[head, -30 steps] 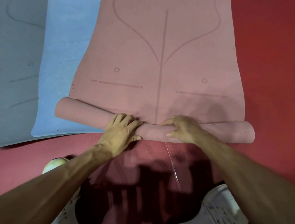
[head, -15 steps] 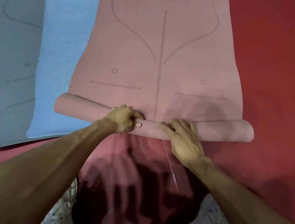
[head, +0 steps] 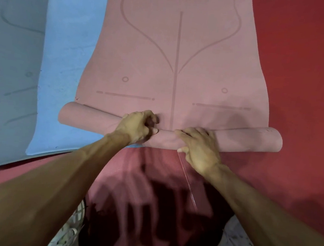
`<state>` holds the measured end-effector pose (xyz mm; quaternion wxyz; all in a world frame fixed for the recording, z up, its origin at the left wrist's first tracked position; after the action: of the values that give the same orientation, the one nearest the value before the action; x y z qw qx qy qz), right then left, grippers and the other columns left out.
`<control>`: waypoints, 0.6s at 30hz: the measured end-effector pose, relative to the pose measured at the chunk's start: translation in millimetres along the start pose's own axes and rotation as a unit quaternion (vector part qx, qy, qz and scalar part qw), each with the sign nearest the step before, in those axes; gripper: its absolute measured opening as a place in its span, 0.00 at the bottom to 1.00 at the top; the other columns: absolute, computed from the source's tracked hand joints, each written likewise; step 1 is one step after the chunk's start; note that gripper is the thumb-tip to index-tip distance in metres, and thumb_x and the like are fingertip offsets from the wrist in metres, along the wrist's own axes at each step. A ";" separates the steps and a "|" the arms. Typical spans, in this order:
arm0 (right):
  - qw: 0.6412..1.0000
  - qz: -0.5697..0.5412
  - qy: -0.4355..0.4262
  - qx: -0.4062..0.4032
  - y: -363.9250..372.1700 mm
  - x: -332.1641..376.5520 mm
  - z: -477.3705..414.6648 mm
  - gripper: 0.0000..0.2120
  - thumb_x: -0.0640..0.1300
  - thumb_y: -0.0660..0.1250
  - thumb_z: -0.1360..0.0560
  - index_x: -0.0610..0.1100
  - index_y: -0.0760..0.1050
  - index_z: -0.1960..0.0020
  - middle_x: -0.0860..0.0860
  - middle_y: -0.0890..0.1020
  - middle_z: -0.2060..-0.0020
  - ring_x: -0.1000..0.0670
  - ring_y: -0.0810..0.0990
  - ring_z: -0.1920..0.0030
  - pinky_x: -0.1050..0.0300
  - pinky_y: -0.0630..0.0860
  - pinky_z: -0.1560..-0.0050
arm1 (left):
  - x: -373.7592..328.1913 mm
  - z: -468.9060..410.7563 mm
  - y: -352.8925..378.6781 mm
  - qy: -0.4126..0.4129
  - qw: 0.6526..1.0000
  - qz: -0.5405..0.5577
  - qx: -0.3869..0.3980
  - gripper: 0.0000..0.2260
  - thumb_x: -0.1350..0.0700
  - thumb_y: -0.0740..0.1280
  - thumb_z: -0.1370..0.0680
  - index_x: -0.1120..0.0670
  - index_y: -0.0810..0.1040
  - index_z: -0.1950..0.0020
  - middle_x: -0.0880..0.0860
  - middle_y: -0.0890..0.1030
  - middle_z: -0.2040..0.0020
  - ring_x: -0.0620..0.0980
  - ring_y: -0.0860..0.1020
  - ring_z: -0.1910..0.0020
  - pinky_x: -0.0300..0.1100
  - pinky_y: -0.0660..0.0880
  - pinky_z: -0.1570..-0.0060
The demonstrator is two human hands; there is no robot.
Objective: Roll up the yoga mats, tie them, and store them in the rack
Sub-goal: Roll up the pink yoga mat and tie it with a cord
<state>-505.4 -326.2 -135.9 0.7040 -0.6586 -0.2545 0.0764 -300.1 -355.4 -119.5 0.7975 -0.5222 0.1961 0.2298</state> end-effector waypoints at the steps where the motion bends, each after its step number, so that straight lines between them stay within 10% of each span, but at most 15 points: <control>1: 1.000 -0.016 -0.003 0.014 -2.1 -3.1 -5.1 0.25 0.43 0.79 0.40 0.48 0.81 0.44 0.51 0.82 0.55 0.43 0.80 0.55 0.46 0.75 0.51 | 0.5 2.3 0.0 0.018 0.999 -0.028 -0.019 0.04 0.53 0.71 0.27 0.48 0.78 0.54 0.45 0.82 0.56 0.51 0.79 0.49 0.48 0.71 0.44; 11: 0.956 -0.075 0.015 0.284 -36.9 -21.8 -68.5 0.25 0.53 0.70 0.26 0.54 0.70 0.31 0.51 0.76 0.35 0.47 0.72 0.34 0.56 0.64 0.38 | 17.7 25.3 4.4 0.168 0.969 -0.170 -0.061 0.33 0.31 0.54 0.29 0.49 0.73 0.33 0.51 0.75 0.44 0.53 0.71 0.44 0.43 0.57 0.38; 18: 0.969 -0.179 0.041 0.168 -22.6 -32.2 -55.9 0.18 0.48 0.75 0.30 0.47 0.75 0.44 0.52 0.73 0.50 0.49 0.73 0.46 0.58 0.67 0.48 | 17.3 6.7 -5.0 0.135 0.982 -0.130 -0.038 0.26 0.32 0.59 0.30 0.47 0.77 0.40 0.50 0.79 0.49 0.54 0.75 0.48 0.44 0.61 0.46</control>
<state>-512.5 -392.9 -122.5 0.8166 -0.4775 -0.3223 -0.0364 -282.7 -348.2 -122.8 0.7660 -0.5997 0.2239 0.0589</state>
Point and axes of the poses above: each hand's wrist, its own z-axis away from the middle knuckle, its own y-axis out of the palm, x = y × z, the point moved 2 cm from there along -z, towards the middle knuckle
